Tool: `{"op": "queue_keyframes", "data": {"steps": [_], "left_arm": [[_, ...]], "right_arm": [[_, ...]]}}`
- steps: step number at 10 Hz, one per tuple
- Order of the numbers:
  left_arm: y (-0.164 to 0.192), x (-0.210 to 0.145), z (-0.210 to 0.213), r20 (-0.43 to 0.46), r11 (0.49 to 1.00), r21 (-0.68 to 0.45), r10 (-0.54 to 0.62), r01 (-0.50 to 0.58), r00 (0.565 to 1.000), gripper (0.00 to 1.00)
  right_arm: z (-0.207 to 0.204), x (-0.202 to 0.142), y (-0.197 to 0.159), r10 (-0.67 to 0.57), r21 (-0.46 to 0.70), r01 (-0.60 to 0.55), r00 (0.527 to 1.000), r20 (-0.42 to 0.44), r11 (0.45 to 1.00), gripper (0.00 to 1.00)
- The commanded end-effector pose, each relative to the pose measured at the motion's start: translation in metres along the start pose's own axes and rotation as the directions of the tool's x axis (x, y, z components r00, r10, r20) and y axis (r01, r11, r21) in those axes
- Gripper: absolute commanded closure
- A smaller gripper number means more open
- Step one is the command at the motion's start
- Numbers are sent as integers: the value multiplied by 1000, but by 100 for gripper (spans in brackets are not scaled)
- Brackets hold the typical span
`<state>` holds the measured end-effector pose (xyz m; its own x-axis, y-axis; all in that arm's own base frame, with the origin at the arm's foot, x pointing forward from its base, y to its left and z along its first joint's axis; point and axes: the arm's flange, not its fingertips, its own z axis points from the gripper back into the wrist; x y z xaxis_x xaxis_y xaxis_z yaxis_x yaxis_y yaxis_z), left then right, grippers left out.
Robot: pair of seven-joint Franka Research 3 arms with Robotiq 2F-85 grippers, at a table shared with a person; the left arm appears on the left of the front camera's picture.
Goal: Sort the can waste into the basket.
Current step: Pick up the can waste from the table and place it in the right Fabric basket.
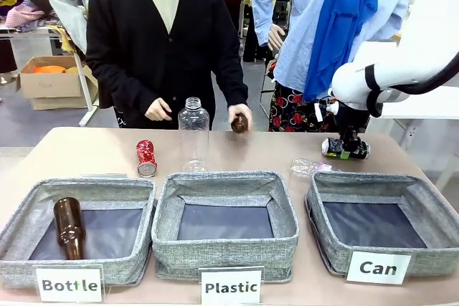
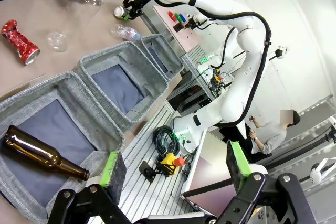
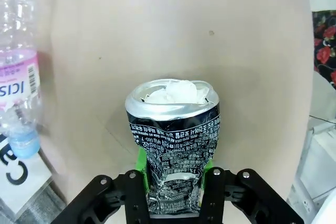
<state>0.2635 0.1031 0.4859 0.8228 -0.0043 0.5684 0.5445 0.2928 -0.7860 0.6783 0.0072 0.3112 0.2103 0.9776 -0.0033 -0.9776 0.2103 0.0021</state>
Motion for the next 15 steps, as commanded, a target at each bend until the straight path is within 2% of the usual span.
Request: {"op": "queue_keyframes", "data": {"steps": [1, 2, 3, 5, 8, 10, 14, 15], "left_arm": [[-1, -3, 2, 0, 1000, -13, -14, 14, 1000, 0], [-1, -3, 2, 0, 1000, -13, -14, 14, 1000, 0], [-1, -3, 2, 0, 1000, -13, -14, 14, 1000, 0], [-1, -3, 2, 0, 1000, -13, -14, 14, 1000, 0], [-1, -3, 2, 0, 1000, -13, -14, 14, 1000, 0], [-1, -3, 2, 0, 1000, -13, -14, 14, 1000, 0], [0, 0, 0, 0, 1000, 0, -1, 1, 1000, 0], [-33, -5, 5, -16, 998, -56, -25, 24, 1000, 0]], "right_arm": [[43, -10, 23, -49, -20, 48, 999, -21, 999, 100], [74, -15, 45, -75, 30, 75, 997, 2, 997, 100], [107, -25, 76, -60, 11, 60, 998, 21, 998, 100], [143, -41, 139, -102, 72, 99, 994, 38, 992, 100], [136, -54, 226, -42, 89, 37, 998, 54, 995, 100], [121, -60, 251, 4, 99, -9, 998, 58, 995, 100], [111, -64, 246, 56, 136, -67, 995, 86, 988, 100], [110, -64, 245, 58, 137, -69, 995, 84, 988, 41]]}}
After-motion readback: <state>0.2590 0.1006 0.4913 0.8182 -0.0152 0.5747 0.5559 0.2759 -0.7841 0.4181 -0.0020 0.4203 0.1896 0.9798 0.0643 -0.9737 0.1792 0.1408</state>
